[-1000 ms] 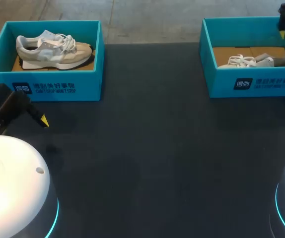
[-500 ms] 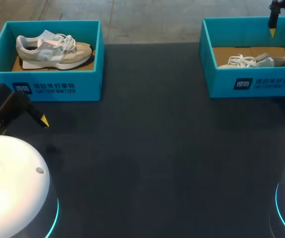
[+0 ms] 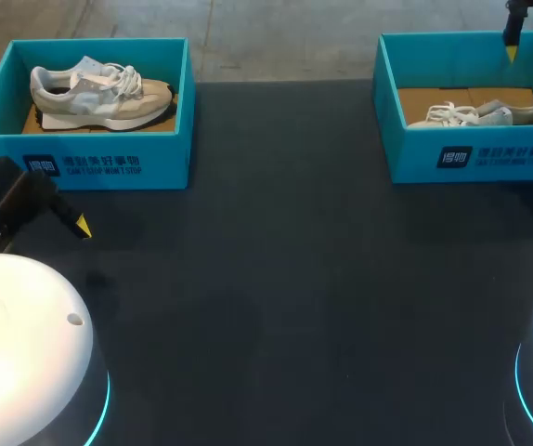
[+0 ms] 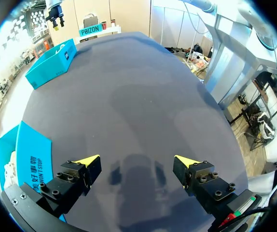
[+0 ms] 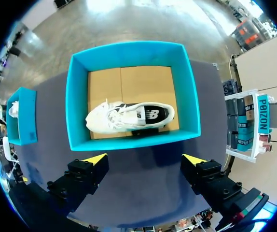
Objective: Take the shoe out of the shoebox, open the shoe tongue, remove and reinsert the insole, then place the shoe into the shoebox
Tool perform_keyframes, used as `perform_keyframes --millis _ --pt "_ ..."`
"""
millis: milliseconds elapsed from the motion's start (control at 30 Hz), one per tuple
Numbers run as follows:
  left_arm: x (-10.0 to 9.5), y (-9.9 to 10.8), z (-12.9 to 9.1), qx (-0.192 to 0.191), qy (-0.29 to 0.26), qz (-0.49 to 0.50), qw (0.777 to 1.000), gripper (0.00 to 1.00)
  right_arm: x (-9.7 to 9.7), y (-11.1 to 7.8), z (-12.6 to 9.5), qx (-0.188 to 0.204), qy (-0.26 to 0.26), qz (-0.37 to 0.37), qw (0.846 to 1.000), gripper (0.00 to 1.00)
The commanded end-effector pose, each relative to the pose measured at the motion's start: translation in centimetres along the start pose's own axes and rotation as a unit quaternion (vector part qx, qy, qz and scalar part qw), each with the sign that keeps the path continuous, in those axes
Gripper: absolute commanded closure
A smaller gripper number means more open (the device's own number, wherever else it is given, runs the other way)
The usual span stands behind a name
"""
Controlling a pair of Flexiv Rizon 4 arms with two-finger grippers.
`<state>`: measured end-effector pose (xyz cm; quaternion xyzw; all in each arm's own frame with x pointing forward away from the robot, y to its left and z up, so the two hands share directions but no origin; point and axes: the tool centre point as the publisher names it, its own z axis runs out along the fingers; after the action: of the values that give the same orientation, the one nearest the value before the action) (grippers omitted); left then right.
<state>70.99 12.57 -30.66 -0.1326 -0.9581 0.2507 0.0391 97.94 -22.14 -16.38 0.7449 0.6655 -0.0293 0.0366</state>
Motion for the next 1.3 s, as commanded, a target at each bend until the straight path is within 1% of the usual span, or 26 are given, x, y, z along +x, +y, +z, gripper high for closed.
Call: perform_keyframes --millis 33,200,267,333,367,433,533,567,667,767,967,1033,1233,1300 --pt "0.1 0.0 0.0 -0.001 0.0 0.0 1.0 0.0 0.0 -0.1 0.0 0.0 0.001 0.0 1.0 0.0" --pt "0.1 0.0 0.0 -0.001 0.0 0.0 1.0 0.0 0.0 -0.1 0.0 0.0 0.001 0.0 1.0 0.0" --pt "-0.5 0.4 -0.5 -0.002 0.0 -0.003 1.0 0.0 0.0 -0.1 0.0 0.0 0.001 0.0 1.0 0.0" --pt "-1.0 0.9 -1.3 -0.007 0.005 -0.001 1.0 0.0 0.0 -0.1 0.0 0.0 0.001 0.0 1.0 0.0" --pt "-1.2 1.1 -1.7 -0.015 0.001 0.007 1.0 0.0 0.0 -0.1 0.0 0.0 0.001 0.0 1.0 0.0" --pt "-1.7 1.5 -2.9 -0.017 0.012 0.031 0.999 0.0 0.0 -0.1 0.0 0.0 0.001 0.0 1.0 0.0" --pt "-2.6 2.4 -4.4 -0.033 0.017 0.079 0.996 0.0 0.0 -0.1 0.0 0.0 0.001 0.0 1.0 0.0" --pt "-3.1 2.7 -4.9 -0.041 0.013 0.095 0.995 0.0 0.0 -0.1 0.0 0.0 0.001 0.0 1.0 0.0" --pt "-4.4 3.8 -6.3 -0.045 0.027 0.142 0.989 0.0 0.0 -0.1 0.0 0.0 0.001 0.0 1.0 0.0" --pt "-6.0 4.7 -7.5 -0.052 0.03 0.177 0.982 0.0 0.0 -0.1 0.0 0.0 0.001 0.0 1.0 0.0" --pt "-8.9 6.5 -10.3 -0.075 0.022 0.25 0.965 0.0 0.0 -0.1 0.0 0.0 0.001 0.0 1.0 0.0" --pt "-10.2 7.0 -11.2 -0.094 0.02 0.263 0.96 0.0 0.0 -0.1 0.0 0.0 0.001 0.0 1.0 0.0" --pt "-14.0 8.6 -14.2 -0.107 0.027 0.305 0.946 0.0 0.0 -0.1 0.0 0.0 0.001 0.0 1.0 0.0" --pt "-15.1 9.2 -14.9 -0.119 0.035 0.323 0.938 0.0 0.0 -0.1 0.0 0.0 0.001 0.0 1.0 0.0"
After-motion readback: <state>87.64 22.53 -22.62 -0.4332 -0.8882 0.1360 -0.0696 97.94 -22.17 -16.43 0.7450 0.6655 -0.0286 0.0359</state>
